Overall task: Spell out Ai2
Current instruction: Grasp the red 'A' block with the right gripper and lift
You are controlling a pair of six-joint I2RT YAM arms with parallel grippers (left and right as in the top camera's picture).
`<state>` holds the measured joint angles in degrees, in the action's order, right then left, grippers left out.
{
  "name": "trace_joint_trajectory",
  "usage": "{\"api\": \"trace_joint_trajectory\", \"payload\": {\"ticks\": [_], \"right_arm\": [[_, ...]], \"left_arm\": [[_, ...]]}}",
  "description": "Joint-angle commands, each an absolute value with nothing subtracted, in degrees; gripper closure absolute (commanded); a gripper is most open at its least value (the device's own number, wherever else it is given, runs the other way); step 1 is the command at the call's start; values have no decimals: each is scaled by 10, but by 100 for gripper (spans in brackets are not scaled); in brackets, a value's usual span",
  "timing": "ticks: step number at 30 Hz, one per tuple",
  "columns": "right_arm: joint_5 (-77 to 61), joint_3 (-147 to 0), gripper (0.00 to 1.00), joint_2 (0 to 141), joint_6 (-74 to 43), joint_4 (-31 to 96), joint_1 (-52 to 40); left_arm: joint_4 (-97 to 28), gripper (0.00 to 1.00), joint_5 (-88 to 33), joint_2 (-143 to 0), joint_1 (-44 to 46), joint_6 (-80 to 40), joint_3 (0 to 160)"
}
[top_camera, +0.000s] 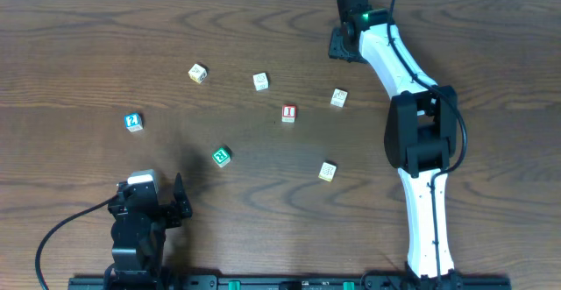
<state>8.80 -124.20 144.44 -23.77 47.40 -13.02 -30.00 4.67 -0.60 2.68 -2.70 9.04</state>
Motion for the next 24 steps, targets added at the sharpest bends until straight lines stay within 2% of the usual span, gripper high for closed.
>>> {"api": "trace_joint_trajectory", "payload": {"ticks": [1, 17, 24], "right_arm": [[90, -1239, 55, 1454, -242, 473, -126], [90, -1247, 65, 1453, -241, 469, -126], [90, -1296, 71, 1447, -232, 493, -127]], "left_arm": [[-300, 5, 48, -3, 24, -17, 82], [-300, 5, 48, -3, 24, -17, 82], [-300, 5, 48, -3, 24, -17, 82]]}}
